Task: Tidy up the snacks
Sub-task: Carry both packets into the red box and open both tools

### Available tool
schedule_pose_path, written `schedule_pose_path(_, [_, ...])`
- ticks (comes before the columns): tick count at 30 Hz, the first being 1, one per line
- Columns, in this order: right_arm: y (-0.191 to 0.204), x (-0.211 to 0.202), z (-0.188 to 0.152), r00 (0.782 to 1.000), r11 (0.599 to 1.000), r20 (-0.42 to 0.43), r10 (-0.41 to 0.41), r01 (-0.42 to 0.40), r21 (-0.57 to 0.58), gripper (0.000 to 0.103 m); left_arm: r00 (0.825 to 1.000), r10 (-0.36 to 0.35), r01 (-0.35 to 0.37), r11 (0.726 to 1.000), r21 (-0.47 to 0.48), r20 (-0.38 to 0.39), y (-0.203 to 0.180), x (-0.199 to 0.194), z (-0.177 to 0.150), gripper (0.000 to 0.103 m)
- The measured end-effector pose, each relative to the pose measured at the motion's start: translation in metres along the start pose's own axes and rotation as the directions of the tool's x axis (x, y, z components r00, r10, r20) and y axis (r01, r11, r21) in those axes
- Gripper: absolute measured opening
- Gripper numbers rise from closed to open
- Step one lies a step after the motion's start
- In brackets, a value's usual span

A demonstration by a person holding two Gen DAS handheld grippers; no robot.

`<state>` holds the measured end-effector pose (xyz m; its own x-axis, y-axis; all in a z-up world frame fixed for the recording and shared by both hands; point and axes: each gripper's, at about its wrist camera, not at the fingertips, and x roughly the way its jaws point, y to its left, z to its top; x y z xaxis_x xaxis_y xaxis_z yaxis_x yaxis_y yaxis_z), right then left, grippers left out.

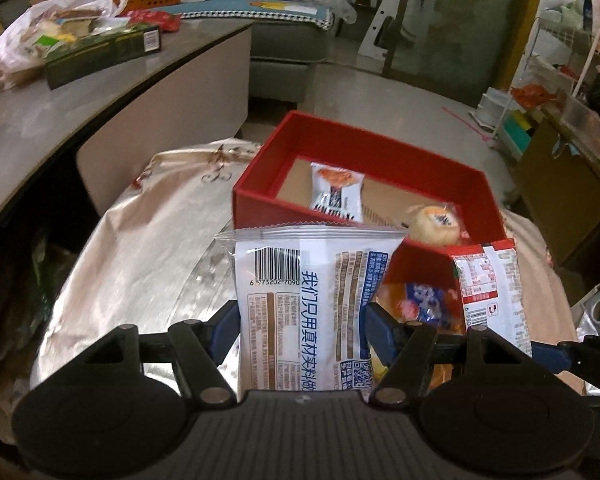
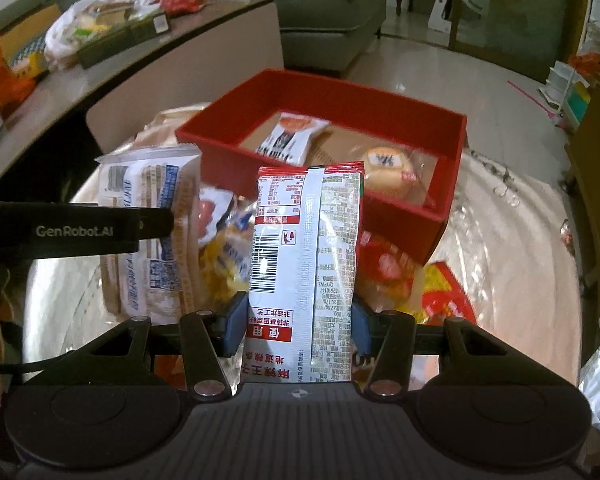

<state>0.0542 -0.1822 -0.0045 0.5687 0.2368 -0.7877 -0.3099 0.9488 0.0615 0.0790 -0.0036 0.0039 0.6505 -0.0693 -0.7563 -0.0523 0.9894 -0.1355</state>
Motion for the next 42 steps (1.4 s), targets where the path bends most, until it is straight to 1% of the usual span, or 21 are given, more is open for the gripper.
schedule_pose_path(8, [-0.014,0.006,0.026,1.0,0.999,0.029,-0.006,0.005,0.033,0.06,1.0,-0.02,0.02,1.0,0.021,0.011,-0.012,0.015,0.024,0.06])
schedule_pose_path(12, [-0.021,0.011,0.039,0.999,0.999,0.038,-0.014,0.012,0.048,0.06,0.999,-0.022,0.022,0.999,0.031,0.025,-0.019,0.023,0.039,0.059])
schedule_pose_path(16, [-0.028,0.016,0.052,0.998,0.998,0.055,-0.015,0.011,0.063,0.06,0.999,-0.039,0.038,0.999,0.036,0.035,-0.028,0.032,0.056,0.059])
schedule_pose_path(24, [-0.042,0.034,0.084,0.996,0.996,0.082,-0.022,0.015,0.086,0.06,0.997,-0.046,0.04,0.996,0.078,0.064,-0.048,0.057,0.086,0.058])
schedule_pose_path(28, [-0.053,0.046,0.097,0.996,0.995,0.088,-0.031,0.023,0.097,0.06,0.997,-0.028,0.021,0.997,0.081,0.079,-0.051,0.072,0.098,0.057])
schedule_pose_path(31, [-0.062,0.058,0.104,0.996,0.994,0.081,-0.041,0.032,0.109,0.06,0.997,-0.017,0.011,0.998,0.067,0.082,-0.05,0.085,0.105,0.056])
schedule_pose_path(32, [-0.065,0.063,0.106,0.996,0.993,0.076,-0.045,0.036,0.113,0.06,0.996,-0.015,0.01,0.998,0.063,0.083,-0.05,0.088,0.107,0.054])
schedule_pose_path(33, [-0.067,0.067,0.106,0.996,0.992,0.072,-0.047,0.038,0.117,0.06,0.996,-0.011,0.005,0.998,0.063,0.087,-0.05,0.091,0.109,0.044])
schedule_pose_path(34, [-0.069,0.071,0.107,0.997,0.992,0.068,-0.047,0.039,0.122,0.06,0.996,-0.009,0.002,0.997,0.073,0.089,-0.051,0.095,0.112,0.043])
schedule_pose_path(37, [-0.073,0.088,0.11,0.998,0.99,0.052,-0.048,0.04,0.132,0.06,0.997,-0.02,0.013,0.996,0.091,0.075,-0.053,0.107,0.116,0.043])
schedule_pose_path(39, [-0.074,0.099,0.11,0.998,0.99,0.03,-0.048,0.043,0.136,0.06,0.998,0.0,-0.007,0.995,0.098,0.069,-0.054,0.115,0.114,0.043])
schedule_pose_path(42, [-0.073,0.116,0.107,0.998,0.99,0.004,-0.055,0.054,0.13,0.061,0.999,0.02,-0.023,0.994,0.106,0.035,-0.051,0.125,0.11,0.043])
